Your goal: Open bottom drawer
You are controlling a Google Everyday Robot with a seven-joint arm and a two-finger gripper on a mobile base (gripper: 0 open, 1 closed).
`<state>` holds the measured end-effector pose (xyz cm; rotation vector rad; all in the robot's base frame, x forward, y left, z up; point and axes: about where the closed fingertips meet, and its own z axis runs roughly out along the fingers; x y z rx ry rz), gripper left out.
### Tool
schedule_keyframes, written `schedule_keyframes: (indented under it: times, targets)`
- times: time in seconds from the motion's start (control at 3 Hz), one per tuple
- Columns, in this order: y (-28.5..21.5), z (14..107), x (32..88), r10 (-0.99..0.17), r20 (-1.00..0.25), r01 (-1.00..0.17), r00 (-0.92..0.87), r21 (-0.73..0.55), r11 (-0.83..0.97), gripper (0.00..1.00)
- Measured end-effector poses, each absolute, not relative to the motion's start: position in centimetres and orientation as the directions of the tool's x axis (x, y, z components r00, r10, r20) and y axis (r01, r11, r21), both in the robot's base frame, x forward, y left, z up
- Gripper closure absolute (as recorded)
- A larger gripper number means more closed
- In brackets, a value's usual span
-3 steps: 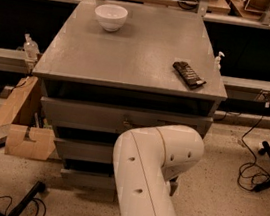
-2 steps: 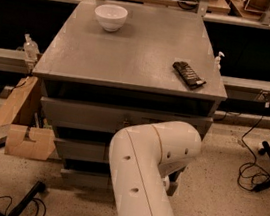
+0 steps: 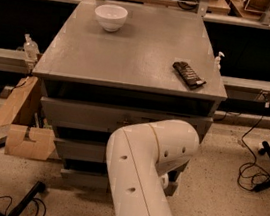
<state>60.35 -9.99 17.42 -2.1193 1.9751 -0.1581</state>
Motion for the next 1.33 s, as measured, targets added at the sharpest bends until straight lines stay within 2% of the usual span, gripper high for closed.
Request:
schedule_keyframes:
  times: [0.33,0.67,1.0,1.33]
  targets:
    - [-10.0,17.6,60.8,-0.997,-0.046,-0.982,0.063,-0.184,-0.054,0.00]
    - [-10.0,17.6,60.8,-0.997,-0.046,-0.982,0.063,-0.183,-0.054,0.00]
    - [-9.8,16.8,60.6,-0.996,-0.057,-0.981,0.067,-0.185,-0.055,0.18]
    - [-9.6,15.5,60.0,-0.996,-0.066,-0.985,0.060,-0.168,-0.048,0.41]
